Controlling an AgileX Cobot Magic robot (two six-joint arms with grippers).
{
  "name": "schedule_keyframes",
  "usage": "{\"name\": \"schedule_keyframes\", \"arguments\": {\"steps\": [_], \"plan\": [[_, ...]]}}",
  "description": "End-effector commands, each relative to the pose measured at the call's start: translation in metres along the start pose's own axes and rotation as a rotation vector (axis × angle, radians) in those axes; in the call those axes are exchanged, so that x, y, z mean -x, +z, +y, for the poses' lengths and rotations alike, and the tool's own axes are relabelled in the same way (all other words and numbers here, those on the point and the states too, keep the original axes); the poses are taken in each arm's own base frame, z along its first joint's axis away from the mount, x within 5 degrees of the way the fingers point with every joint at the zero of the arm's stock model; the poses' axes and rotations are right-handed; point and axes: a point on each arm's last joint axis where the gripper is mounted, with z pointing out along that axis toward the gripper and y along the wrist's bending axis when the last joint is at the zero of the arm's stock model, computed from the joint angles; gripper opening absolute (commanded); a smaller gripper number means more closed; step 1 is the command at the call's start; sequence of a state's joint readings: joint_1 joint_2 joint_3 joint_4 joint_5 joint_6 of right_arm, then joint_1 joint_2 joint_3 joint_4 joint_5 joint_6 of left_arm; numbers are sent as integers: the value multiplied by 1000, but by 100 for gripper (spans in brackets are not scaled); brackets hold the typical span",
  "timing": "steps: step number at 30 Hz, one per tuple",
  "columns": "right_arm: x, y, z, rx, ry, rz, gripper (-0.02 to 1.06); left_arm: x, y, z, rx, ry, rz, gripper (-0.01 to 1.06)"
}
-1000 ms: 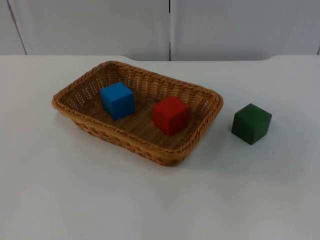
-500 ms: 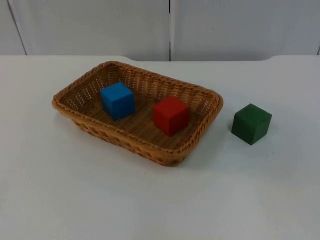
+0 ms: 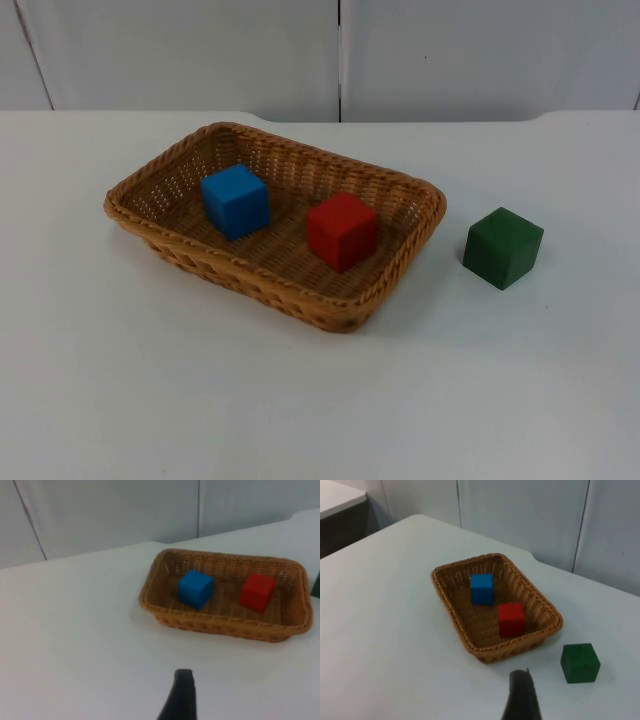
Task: Pick up one cube with each hand and place exactly two cubes into the same basket, leaving the remaining cube outside.
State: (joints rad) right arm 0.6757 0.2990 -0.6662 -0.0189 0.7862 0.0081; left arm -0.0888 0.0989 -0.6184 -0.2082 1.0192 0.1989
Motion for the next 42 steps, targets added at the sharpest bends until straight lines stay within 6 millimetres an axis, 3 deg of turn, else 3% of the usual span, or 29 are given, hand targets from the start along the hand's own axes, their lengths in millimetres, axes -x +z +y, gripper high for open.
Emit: {"name": "schedule_keyframes", "arguments": {"steps": [1,7,15,20,30,42], "plan": [[-4,-8,0,-5,-3,-10,55,-5,-3,1,22,2,-7,72],[-16,-24,-1,-6,-2,-25,55,-21,-6,0,29,12,-5,72],[-38,-40,-1,-8,-1,-5,55,-39,11,3,36,6,96,72],[-49,-51,-1,-8,1,-13,55,-39,10,3,40,2,94,72],[-72,-30,-1,-10,4,116,55,-39,10,3,40,2,94,72],[-76,-27,-1,-10,2,145,55,-39,10,3,38,1,93,72]]}}
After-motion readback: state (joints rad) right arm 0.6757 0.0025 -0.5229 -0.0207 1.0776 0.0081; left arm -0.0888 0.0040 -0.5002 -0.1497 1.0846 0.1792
